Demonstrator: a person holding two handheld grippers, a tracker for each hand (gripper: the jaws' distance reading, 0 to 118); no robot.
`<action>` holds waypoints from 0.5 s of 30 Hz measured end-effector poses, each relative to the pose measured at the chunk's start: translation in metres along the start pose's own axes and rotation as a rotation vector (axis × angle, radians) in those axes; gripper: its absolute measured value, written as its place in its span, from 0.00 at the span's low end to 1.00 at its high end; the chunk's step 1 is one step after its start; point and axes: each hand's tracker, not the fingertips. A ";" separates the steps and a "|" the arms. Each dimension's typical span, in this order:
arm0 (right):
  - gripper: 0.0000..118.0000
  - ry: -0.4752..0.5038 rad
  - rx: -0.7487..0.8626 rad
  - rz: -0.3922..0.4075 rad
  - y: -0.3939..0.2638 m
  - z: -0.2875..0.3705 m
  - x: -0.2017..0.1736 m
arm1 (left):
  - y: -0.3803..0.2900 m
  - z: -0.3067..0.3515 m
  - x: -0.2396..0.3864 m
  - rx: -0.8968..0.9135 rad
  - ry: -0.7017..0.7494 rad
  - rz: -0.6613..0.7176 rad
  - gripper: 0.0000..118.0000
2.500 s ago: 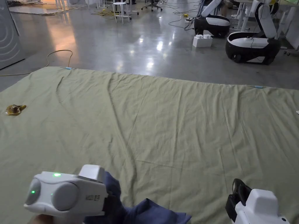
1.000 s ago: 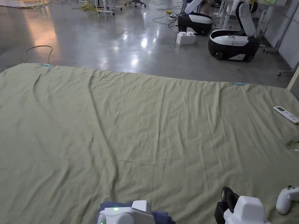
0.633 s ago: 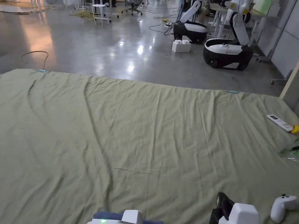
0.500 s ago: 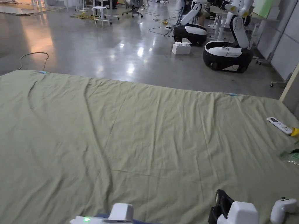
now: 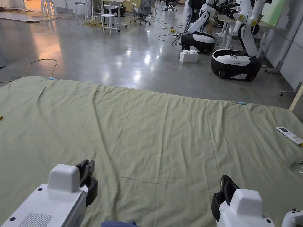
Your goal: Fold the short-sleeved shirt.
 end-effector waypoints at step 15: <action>0.01 -0.047 0.035 0.009 0.015 -0.003 0.009 | 0.005 -0.014 -0.044 0.079 0.078 0.114 0.08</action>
